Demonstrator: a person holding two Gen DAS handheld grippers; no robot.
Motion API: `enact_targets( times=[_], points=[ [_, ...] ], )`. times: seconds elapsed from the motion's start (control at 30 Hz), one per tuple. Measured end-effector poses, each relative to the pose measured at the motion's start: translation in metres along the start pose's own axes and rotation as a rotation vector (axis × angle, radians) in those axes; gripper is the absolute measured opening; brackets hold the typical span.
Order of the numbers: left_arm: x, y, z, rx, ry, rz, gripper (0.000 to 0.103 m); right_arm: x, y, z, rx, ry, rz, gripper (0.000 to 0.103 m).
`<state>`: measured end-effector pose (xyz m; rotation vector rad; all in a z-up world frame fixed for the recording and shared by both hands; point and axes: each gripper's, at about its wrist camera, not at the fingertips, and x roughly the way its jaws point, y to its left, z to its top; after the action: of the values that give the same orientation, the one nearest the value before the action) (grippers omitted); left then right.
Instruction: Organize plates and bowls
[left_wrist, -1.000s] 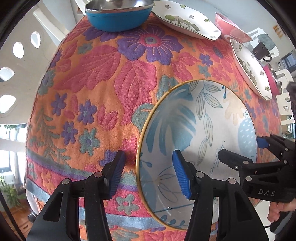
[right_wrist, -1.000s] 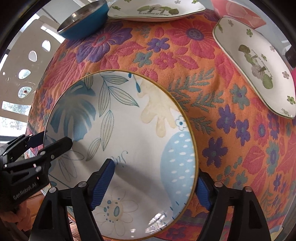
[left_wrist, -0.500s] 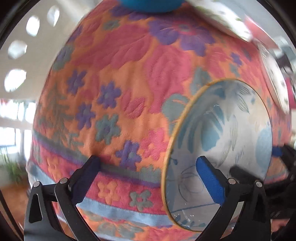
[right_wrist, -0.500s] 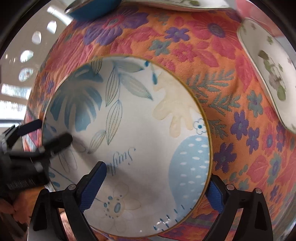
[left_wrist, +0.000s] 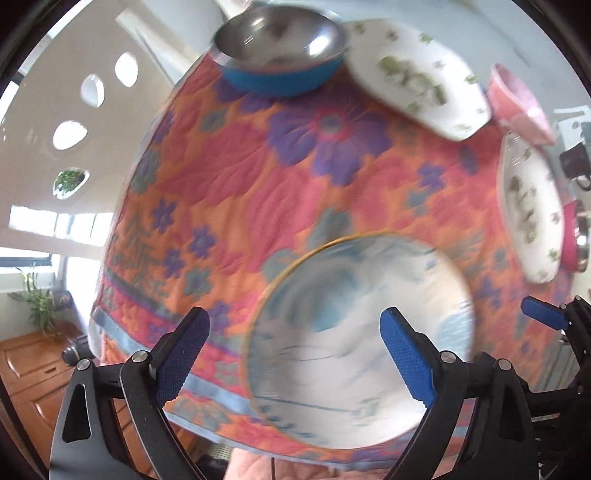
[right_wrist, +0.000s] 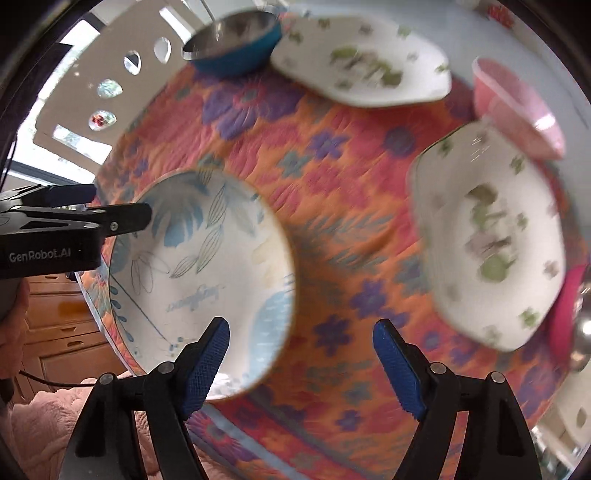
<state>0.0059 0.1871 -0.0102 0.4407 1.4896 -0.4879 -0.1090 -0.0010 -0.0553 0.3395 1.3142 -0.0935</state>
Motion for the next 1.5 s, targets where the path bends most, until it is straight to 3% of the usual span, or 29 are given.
enact_targets(
  times=[0.13, 0.33, 0.4, 0.57, 0.93, 1.27, 1.5],
  points=[
    [-0.003, -0.031, 0.021, -0.019, 0.012, -0.044, 0.093, -0.018, -0.04, 0.003, -0.005, -0.047, -0.021, 0.079],
    [-0.002, -0.095, 0.043, -0.021, 0.017, -0.086, 0.093, -0.047, -0.13, 0.015, 0.055, -0.099, -0.078, 0.079],
    [0.003, -0.111, 0.051, -0.033, 0.019, -0.121, 0.091, -0.051, -0.163, 0.02, 0.092, -0.106, -0.104, 0.079],
    [0.02, -0.149, 0.065, -0.038, 0.038, -0.118, 0.089, -0.046, -0.222, 0.034, 0.217, -0.137, -0.103, 0.079],
    [0.051, -0.203, 0.094, -0.032, 0.063, -0.12, 0.088, 0.007, -0.244, 0.055, 0.264, -0.068, -0.075, 0.079],
    [0.073, -0.229, 0.094, -0.016, 0.103, -0.129, 0.087, 0.028, -0.242, 0.067, 0.187, -0.017, -0.125, 0.079],
    [0.087, -0.255, 0.096, -0.005, 0.107, -0.104, 0.087, 0.035, -0.231, 0.078, 0.126, 0.005, -0.074, 0.079]
  ],
)
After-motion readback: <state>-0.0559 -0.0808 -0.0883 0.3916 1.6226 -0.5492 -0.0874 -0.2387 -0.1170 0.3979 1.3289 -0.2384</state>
